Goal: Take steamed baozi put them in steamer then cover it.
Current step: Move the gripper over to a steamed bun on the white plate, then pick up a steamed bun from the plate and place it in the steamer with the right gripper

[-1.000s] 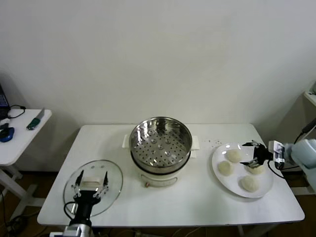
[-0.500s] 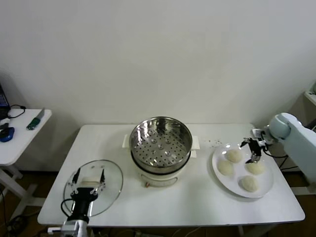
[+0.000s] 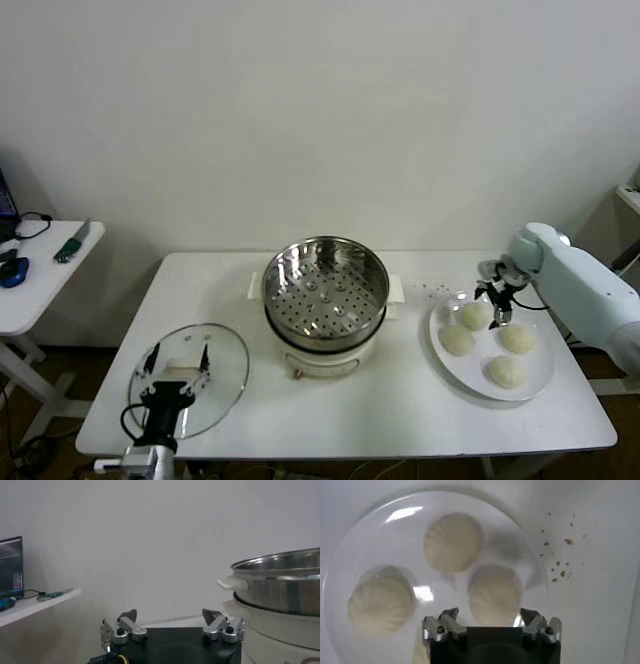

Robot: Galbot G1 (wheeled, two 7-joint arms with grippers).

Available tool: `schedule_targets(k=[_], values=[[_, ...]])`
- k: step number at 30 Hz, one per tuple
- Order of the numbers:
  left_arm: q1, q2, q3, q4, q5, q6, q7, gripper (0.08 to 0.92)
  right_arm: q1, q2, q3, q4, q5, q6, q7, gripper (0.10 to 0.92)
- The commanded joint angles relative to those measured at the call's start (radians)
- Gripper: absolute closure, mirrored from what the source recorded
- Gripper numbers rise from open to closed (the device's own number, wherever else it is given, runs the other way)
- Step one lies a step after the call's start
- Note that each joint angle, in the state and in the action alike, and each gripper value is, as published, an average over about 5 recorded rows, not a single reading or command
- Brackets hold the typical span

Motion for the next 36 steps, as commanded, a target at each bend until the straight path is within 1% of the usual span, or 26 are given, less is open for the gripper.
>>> schedule_targets(k=[1, 14, 22, 25, 30, 36], values=[[0.002, 0.002, -0.002, 0.003, -0.011, 0.003, -0.001, 0.177, 0.006, 0.055, 0.012, -0.072, -0.079, 0.025, 0.020, 0.203], [0.008, -0.003, -0.005, 0.011, -0.006, -0.013, 0.017, 0.177, -0.013, 0.081, 0.044, -0.095, -0.104, 0.042, 0.031, 0.206], [0.012, -0.004, -0.008, 0.008, -0.005, -0.012, 0.016, 0.177, -0.007, 0.071, 0.034, -0.082, -0.072, 0.045, 0.010, 0.297], [0.017, -0.005, -0.010, 0.006, -0.006, -0.013, 0.015, 0.177, 0.004, 0.059, 0.020, -0.067, -0.049, 0.054, 0.004, 0.308], [0.027, -0.007, -0.014, 0.000, -0.013, -0.014, 0.017, 0.177, 0.075, 0.030, -0.062, -0.009, 0.035, 0.080, -0.018, 0.313], [0.042, -0.006, -0.017, -0.011, -0.016, -0.014, 0.017, 0.177, 0.328, 0.036, -0.309, 0.055, 0.132, 0.200, -0.056, 0.309]])
